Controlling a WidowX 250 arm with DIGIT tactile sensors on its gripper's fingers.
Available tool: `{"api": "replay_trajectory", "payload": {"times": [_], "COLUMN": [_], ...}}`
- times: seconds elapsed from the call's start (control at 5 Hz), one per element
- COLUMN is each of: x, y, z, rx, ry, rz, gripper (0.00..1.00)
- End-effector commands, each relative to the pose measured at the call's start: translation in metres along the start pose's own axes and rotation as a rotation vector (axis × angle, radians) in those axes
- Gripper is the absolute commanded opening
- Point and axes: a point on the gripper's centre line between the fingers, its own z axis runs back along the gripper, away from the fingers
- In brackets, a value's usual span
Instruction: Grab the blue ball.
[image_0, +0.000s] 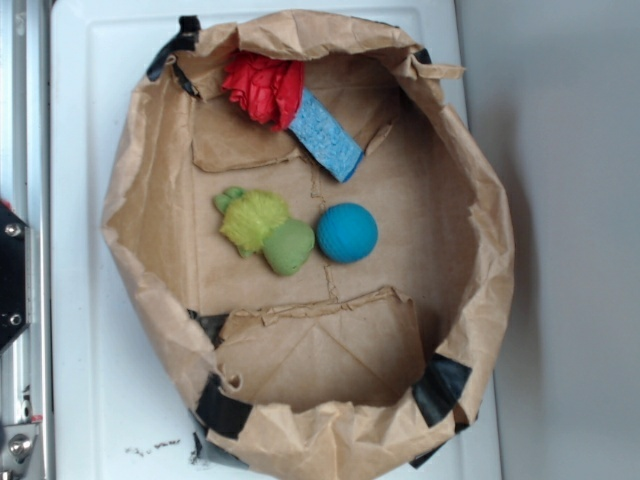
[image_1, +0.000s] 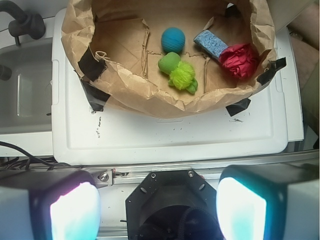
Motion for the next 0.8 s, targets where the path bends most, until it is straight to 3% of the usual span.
{"api": "replay_trajectory", "payload": {"times": [0.0,0.4,0.6], "x": [0.0,0.047,0.07], "y": [0.0,0.007,0.023], "z": [0.0,0.003,-0.003], "rx": [0.0,-0.069,-0.062], "ry": [0.0,-0.01,-0.083], "rz": [0.0,-0.02,0.014], "gripper": [1.0,1.0,1.0]}}
